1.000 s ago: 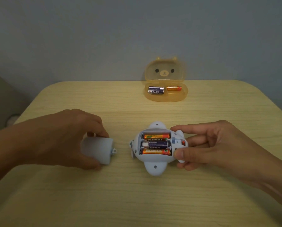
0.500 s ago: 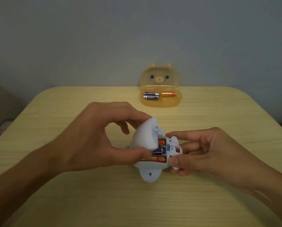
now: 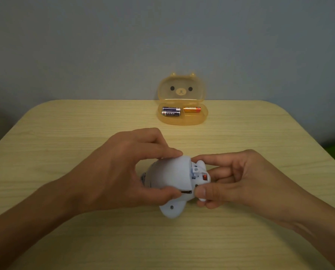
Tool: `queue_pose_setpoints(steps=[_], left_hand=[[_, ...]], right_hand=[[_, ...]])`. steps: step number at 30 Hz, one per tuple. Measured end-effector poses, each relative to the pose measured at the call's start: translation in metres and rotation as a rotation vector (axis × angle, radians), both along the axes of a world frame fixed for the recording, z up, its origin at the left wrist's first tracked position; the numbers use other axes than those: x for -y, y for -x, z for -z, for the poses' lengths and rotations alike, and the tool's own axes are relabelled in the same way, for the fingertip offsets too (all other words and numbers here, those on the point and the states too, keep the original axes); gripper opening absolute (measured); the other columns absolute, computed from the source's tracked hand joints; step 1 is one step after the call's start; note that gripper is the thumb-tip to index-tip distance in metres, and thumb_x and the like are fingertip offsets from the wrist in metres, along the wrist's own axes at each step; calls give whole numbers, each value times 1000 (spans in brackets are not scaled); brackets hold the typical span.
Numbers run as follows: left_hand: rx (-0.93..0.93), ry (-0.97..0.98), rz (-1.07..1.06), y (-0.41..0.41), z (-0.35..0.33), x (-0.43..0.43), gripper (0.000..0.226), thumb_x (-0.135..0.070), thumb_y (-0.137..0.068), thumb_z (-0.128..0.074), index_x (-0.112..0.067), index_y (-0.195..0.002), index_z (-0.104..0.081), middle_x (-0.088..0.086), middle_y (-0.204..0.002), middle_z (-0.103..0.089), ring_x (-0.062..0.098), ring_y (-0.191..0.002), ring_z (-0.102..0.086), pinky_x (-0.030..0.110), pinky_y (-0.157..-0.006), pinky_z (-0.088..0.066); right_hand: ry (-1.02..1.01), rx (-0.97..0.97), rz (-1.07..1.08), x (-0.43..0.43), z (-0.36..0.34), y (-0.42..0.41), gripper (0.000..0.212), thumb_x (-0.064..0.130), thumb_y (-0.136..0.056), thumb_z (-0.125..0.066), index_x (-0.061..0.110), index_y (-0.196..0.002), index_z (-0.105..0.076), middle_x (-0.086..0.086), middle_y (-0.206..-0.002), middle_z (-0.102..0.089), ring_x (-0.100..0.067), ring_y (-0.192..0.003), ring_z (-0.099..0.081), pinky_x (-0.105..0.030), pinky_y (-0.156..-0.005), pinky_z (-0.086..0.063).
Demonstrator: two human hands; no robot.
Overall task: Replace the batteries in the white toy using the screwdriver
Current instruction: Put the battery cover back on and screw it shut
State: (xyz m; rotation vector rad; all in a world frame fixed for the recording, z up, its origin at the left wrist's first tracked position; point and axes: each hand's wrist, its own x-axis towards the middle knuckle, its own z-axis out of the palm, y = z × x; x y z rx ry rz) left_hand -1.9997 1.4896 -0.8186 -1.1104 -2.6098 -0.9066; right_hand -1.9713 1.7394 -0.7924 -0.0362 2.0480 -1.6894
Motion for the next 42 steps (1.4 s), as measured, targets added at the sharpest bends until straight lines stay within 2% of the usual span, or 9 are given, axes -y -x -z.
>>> queue_pose_setpoints(steps=[7,11,13,20,27,30,36,39,42], left_hand=[[55,36,-35,-1,-5,4,58,-68,-73,-78,-38,-122,-76,-20,-96,-64,7,-87,-64,20,-70,-51],[67,54,-43,-3,-6,3,56,-68,-72,-77,-40,-120,-74,-22,-98,-61,1,-90,-62,11,-73,-47],[75,57,-40,-4,-7,2,54,-67,-71,-76,-42,-119,-73,-23,-98,-60,-2,-91,-61,8,-74,-45],[113,80,-23,-1,-8,3,56,-69,-72,-74,-42,-121,-72,-20,-99,-61,3,-89,-62,14,-69,-51],[95,87,-17,-1,-4,4,58,-71,-73,-74,-41,-122,-73,-22,-98,-57,4,-86,-60,12,-68,-48],[89,72,-18,-1,-2,4,58,-72,-73,-74,-41,-122,-74,-22,-99,-58,5,-85,-61,16,-67,-50],[106,8,-32,-4,8,5,60,-70,-74,-75,-42,-127,-73,-23,-109,-58,12,-97,-64,22,-71,-53],[124,2,-32,-5,12,6,60,-71,-75,-76,-47,-129,-69,-22,-118,-58,14,-105,-64,27,-75,-56],[155,-4,-57,-9,18,5,62,-75,-75,-73,-56,-133,-60,-23,-126,-55,10,-108,-63,28,-77,-57]], right_hand=[[-10,4,-48,0,-1,1,45,11,-65,-83,21,-108,-80,-15,-91,-84,-24,-76,-80,-28,-68,-65],[53,38,-21,4,-5,0,40,34,-71,-77,17,-107,-80,-19,-94,-83,-32,-83,-81,-29,-69,-66],[55,55,29,6,-5,0,43,38,-73,-74,10,-106,-78,-20,-91,-83,-35,-80,-81,-28,-65,-66],[59,71,80,8,-3,1,30,27,-77,-76,8,-101,-79,-23,-82,-82,-32,-71,-80,-28,-58,-65],[63,39,83,6,2,2,30,25,-77,-75,9,-102,-79,-26,-84,-81,-34,-70,-80,-31,-59,-66],[56,29,85,6,3,2,28,22,-79,-75,8,-103,-78,-26,-82,-81,-34,-70,-80,-31,-60,-66],[42,1,76,3,5,1,20,12,-87,-73,5,-106,-76,-29,-82,-79,-35,-69,-79,-31,-58,-65],[17,-21,39,-1,5,1,20,15,-88,-72,8,-106,-77,-24,-79,-81,-31,-68,-78,-30,-58,-64],[-97,-112,6,-5,1,3,32,28,-77,-76,14,-105,-78,-10,-81,-84,-26,-60,-77,-29,-51,-61]])
